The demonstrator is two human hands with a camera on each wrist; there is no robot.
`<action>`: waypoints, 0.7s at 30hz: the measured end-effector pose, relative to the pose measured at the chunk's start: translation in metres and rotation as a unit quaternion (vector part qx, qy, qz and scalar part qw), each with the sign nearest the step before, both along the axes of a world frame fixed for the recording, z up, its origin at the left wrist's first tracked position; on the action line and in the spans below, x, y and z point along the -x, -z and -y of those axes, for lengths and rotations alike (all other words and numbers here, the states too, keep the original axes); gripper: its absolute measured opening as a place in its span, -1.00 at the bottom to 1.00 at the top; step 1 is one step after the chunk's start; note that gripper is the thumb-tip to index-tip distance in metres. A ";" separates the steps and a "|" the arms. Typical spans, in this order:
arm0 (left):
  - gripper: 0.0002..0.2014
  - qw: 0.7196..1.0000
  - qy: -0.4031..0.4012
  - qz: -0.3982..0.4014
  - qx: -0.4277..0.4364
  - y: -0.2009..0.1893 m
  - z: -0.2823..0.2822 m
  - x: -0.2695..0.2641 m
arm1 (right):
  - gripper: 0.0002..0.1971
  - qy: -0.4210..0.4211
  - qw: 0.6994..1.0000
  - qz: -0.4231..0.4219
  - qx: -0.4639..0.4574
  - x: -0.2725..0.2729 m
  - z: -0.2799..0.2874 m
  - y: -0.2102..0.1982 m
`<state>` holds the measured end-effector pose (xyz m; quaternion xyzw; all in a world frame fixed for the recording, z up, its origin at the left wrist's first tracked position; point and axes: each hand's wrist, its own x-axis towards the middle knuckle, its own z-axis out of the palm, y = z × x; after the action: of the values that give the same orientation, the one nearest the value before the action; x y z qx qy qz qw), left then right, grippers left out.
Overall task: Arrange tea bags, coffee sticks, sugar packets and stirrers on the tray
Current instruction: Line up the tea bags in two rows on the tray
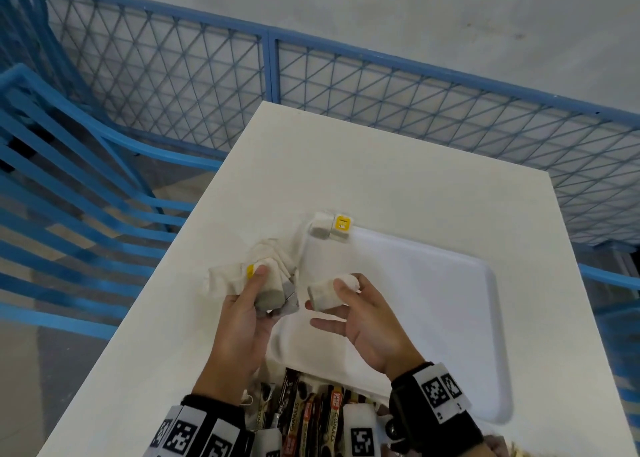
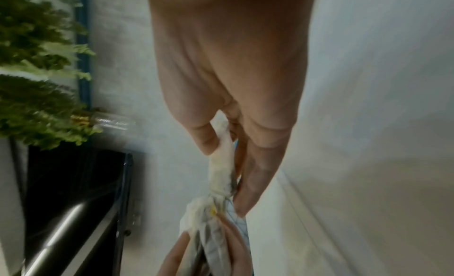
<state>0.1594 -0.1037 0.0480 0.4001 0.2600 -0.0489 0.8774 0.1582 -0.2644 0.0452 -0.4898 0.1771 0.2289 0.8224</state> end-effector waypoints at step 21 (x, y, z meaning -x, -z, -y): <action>-0.76 0.999 0.005 -0.040 0.000 0.013 -0.016 -0.002 | -0.60 0.102 0.946 -0.001 0.308 -0.103 -0.013 0.076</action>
<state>0.1619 -0.0878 0.0352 0.3989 0.2928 -0.0691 0.8662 0.2609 -0.2512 -0.0308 -0.6979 0.2890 0.0784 0.6505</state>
